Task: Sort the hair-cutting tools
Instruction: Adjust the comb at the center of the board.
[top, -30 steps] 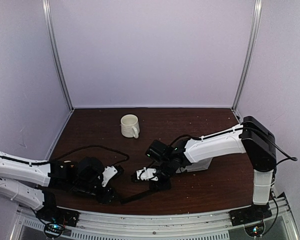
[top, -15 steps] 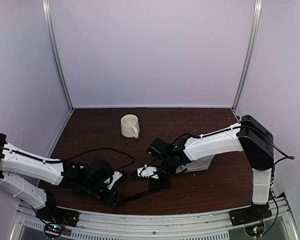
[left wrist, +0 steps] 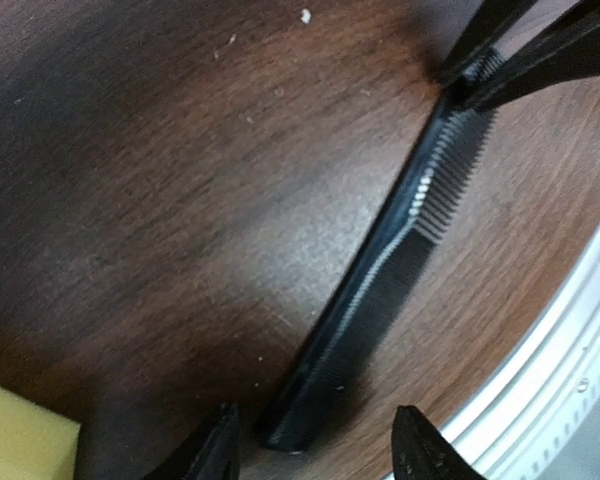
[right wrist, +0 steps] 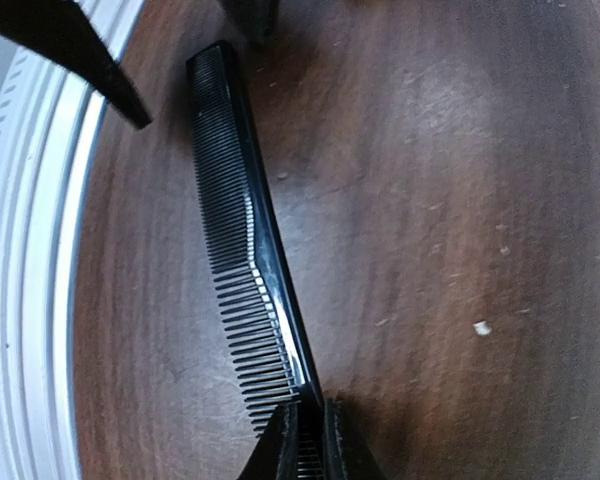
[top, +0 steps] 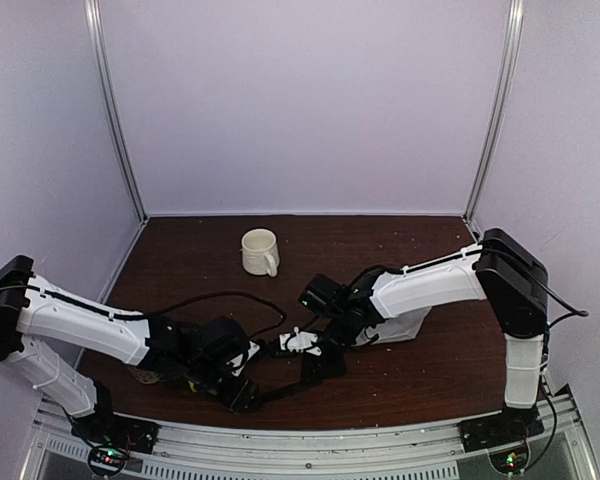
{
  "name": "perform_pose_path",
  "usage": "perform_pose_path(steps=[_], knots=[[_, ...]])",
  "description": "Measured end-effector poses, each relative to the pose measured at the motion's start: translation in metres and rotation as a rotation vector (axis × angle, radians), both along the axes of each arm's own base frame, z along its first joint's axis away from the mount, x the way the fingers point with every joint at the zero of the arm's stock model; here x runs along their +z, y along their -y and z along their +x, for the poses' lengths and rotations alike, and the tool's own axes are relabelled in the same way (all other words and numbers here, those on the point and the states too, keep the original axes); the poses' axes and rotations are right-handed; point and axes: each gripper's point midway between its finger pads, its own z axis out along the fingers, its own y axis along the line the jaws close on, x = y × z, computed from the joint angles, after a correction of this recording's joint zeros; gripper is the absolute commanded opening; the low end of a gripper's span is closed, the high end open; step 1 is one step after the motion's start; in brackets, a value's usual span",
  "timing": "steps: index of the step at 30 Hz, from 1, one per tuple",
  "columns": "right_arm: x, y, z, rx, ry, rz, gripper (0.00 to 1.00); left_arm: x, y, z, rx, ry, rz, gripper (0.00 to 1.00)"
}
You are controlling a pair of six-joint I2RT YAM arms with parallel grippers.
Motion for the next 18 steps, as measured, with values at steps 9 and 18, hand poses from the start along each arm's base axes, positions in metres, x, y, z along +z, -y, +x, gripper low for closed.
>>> perform_pose_path(steps=[9, 18], knots=[[0.0, 0.005, -0.011, 0.031, -0.057, 0.009, 0.11, -0.003, -0.01, 0.004, -0.047, 0.181, 0.161, 0.56], [0.0, 0.005, -0.018, 0.021, -0.151, 0.037, 0.12, 0.022, -0.007, -0.025, -0.245, 0.359, 0.137, 0.54]])
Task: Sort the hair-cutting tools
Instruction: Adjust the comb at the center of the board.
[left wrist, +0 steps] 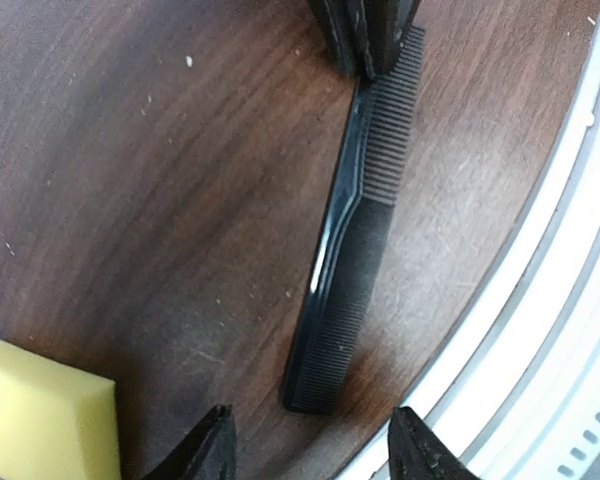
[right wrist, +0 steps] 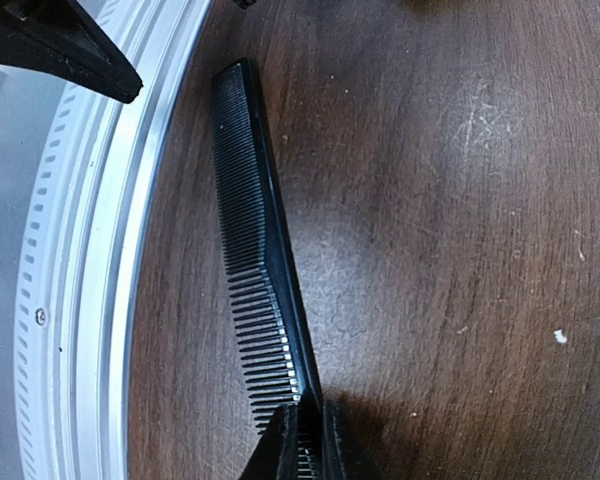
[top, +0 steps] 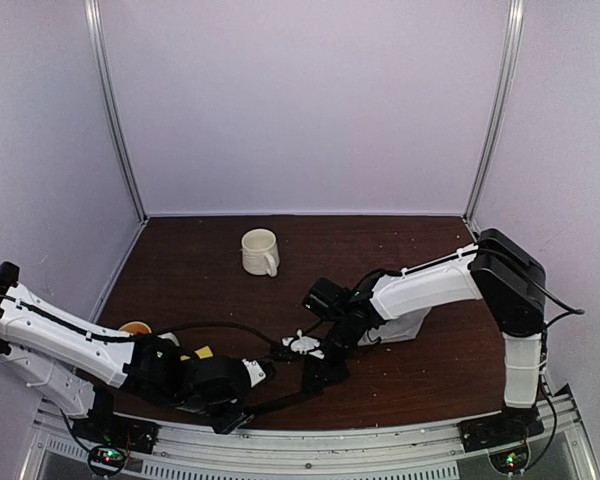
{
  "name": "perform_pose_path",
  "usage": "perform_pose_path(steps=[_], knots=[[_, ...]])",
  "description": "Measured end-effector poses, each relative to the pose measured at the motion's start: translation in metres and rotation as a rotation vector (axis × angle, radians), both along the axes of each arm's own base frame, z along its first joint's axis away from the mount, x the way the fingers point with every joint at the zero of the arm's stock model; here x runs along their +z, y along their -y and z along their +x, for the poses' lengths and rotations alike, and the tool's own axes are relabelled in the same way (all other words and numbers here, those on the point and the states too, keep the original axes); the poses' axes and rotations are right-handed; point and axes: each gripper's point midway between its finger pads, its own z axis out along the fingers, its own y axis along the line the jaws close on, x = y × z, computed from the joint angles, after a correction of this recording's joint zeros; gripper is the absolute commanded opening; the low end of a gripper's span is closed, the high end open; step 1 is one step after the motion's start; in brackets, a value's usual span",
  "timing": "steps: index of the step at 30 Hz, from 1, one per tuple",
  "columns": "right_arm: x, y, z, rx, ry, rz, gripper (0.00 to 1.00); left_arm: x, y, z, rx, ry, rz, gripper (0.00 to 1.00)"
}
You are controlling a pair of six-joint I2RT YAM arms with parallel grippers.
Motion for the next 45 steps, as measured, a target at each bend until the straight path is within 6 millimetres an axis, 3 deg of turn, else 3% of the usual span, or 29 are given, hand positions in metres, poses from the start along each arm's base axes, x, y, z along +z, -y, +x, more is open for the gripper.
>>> perform_pose_path(steps=[2, 10, 17, 27, 32, 39, 45], knots=[[0.0, 0.0, 0.0, -0.006, -0.012, 0.0, 0.11, 0.003, 0.002, 0.002, -0.017, 0.017, -0.008, 0.55], [0.0, -0.001, -0.002, -0.009, -0.028, 0.004, 0.11, -0.02, 0.011, 0.002, -0.062, 0.008, 0.131, 0.53], [0.0, -0.001, -0.002, -0.008, -0.031, 0.005, 0.11, -0.025, 0.015, -0.001, -0.079, -0.022, 0.202, 0.5], [0.0, -0.001, -0.002, -0.007, -0.034, 0.006, 0.11, -0.029, 0.018, -0.006, -0.074, -0.127, 0.187, 0.31], [0.0, -0.001, -0.002, -0.009, -0.036, 0.006, 0.11, -0.029, 0.017, -0.005, -0.1, -0.152, 0.19, 0.29], [0.0, 0.0, -0.001, -0.01, -0.036, 0.007, 0.11, -0.03, 0.016, -0.004, -0.106, -0.16, 0.21, 0.18], [0.003, 0.001, -0.001, -0.005, -0.041, 0.007, 0.21, -0.028, 0.018, -0.004, -0.127, -0.155, 0.203, 0.12]])
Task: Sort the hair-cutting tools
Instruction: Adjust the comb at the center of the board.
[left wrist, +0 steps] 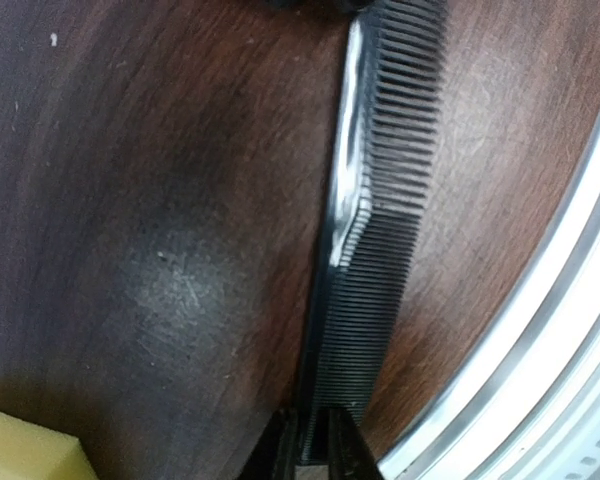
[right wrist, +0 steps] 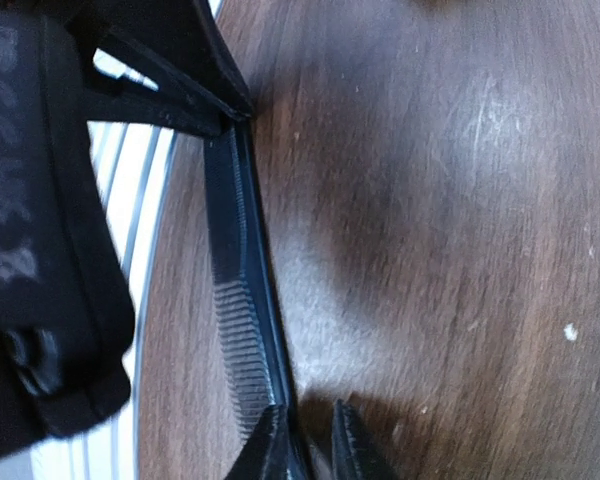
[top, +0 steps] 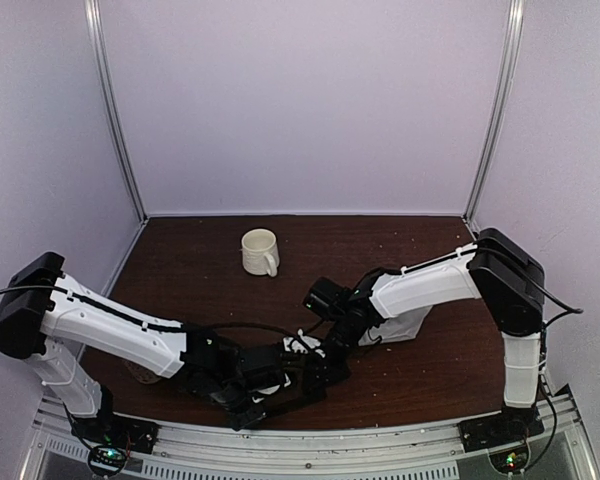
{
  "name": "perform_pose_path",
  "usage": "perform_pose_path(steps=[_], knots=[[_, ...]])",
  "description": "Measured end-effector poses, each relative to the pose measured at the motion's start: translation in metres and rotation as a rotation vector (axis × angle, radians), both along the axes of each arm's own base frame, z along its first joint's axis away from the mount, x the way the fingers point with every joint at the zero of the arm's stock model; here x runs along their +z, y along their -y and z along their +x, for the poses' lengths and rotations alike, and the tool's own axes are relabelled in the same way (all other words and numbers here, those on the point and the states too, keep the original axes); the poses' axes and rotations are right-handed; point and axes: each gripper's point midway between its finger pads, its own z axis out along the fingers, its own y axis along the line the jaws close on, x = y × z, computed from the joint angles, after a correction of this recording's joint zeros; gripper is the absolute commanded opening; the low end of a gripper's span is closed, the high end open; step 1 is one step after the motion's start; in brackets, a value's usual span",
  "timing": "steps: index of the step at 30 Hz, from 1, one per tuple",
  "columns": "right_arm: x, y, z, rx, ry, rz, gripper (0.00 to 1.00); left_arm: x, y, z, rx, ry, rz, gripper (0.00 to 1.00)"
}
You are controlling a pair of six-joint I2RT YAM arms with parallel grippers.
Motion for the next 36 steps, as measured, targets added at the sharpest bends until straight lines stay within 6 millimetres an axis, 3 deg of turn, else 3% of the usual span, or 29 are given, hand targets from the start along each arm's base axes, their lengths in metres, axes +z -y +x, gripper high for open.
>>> perform_pose_path(steps=[3, 9, 13, 20, 36], knots=[[0.003, 0.009, -0.001, 0.015, -0.007, -0.021, 0.26, 0.002, 0.0, 0.001, -0.017, 0.011, -0.001, 0.1], [0.01, 0.052, 0.011, -0.035, -0.074, -0.108, 0.28, 0.002, -0.001, 0.003, -0.045, 0.023, 0.001, 0.04], [0.015, 0.063, 0.013, -0.055, -0.1, -0.128, 0.28, 0.002, -0.001, 0.004, -0.055, 0.028, -0.01, 0.02], [0.013, 0.064, 0.012, -0.102, -0.134, -0.165, 0.33, 0.002, -0.001, 0.004, -0.065, 0.031, -0.014, 0.01], [0.009, 0.043, 0.001, -0.259, -0.477, -0.242, 0.47, 0.001, 0.0, 0.004, -0.071, 0.03, -0.004, 0.0]])
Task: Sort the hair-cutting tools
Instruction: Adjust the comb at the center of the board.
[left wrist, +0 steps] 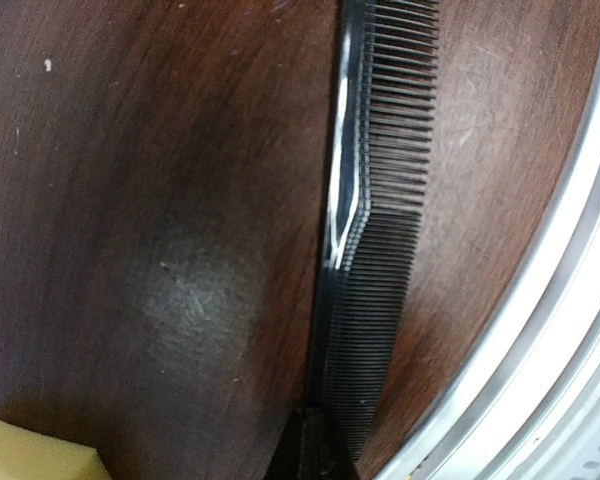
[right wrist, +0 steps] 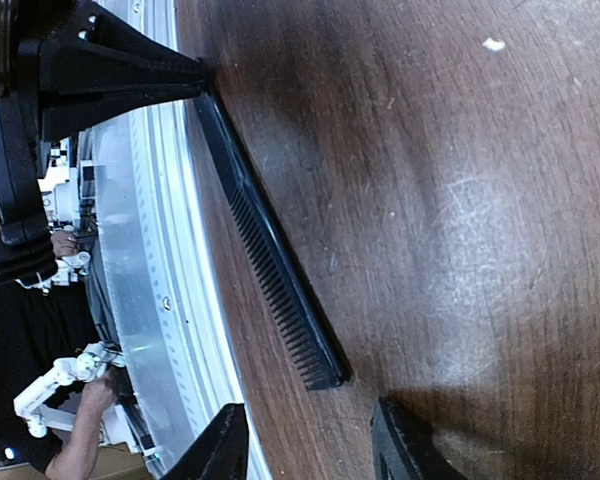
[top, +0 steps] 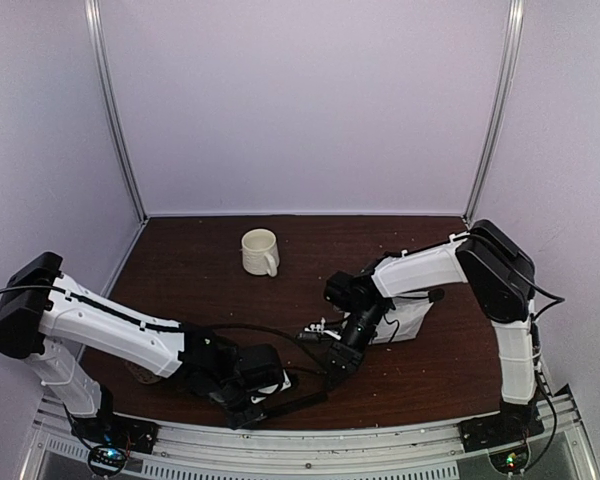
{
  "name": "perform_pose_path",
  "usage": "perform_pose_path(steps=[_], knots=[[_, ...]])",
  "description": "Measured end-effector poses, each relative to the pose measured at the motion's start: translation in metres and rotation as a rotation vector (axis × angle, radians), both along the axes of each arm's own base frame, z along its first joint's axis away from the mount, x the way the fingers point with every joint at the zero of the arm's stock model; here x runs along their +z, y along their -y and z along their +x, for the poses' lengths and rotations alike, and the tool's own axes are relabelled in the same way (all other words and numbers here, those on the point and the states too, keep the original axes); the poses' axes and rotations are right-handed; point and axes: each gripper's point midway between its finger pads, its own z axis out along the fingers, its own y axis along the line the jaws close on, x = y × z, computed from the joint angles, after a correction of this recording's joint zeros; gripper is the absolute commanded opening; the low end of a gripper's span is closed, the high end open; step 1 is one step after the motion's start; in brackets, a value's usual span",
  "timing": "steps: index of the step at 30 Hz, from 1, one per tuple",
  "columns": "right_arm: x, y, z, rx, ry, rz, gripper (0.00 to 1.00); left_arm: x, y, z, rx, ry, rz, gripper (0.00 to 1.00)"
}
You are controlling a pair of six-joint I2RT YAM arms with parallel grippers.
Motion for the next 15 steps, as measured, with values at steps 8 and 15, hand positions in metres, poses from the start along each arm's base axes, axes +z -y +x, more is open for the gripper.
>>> perform_pose_path(steps=[8, 15], knots=[[0.001, -0.005, -0.002, -0.066, -0.085, -0.063, 0.52, 0.0, 0.007, 0.001, -0.004, -0.001, 0.003, 0.0], [0.0, -0.01, -0.01, -0.052, -0.118, -0.085, 0.44, 0.0, 0.01, 0.002, -0.006, 0.0, 0.004, 0.0]])
